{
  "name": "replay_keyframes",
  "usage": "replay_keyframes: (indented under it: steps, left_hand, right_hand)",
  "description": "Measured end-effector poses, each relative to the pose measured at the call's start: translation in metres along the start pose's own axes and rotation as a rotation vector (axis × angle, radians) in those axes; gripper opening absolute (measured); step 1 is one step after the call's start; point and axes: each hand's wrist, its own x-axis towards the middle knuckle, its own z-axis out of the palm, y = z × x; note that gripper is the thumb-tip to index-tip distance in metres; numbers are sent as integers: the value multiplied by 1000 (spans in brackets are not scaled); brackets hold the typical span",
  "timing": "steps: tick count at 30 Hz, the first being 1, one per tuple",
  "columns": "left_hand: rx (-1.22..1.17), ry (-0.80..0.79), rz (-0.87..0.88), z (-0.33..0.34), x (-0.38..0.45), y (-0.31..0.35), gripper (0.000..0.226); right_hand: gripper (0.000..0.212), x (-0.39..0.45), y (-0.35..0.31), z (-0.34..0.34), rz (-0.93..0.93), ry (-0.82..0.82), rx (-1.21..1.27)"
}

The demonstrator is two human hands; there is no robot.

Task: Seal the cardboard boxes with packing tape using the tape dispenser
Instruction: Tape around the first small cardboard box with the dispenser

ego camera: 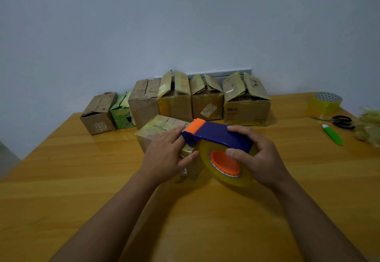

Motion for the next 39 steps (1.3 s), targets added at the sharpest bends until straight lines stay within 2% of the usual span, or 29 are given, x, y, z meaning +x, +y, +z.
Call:
replay_keyframes:
  steps: [10,22,28,30,35,39]
  left_hand:
    - [6,-90,-1,-7,1,-1,75]
    - [-12,-224,54,-12,3,-11,70]
    - [-73,-218,52,-14,3,-12,69]
    - [-55,-217,16,-14,5,-12,75]
    - [28,-266,-179,-16,8,-18,119]
    - [66,-323,-198,-21,11,-25,115]
  right_hand:
    - [49,-9,-8,-12,15,-4,-42]
    - [51,-41,-7,-30,103,-4,-31]
    - [53,-44,-2,-24,130,-17,-36]
    - [53,-45,1,-22,136,-12,-29]
    - [52,-43,7,-16,144,13,4]
    - [51,-39,10,-11,135,22,8]
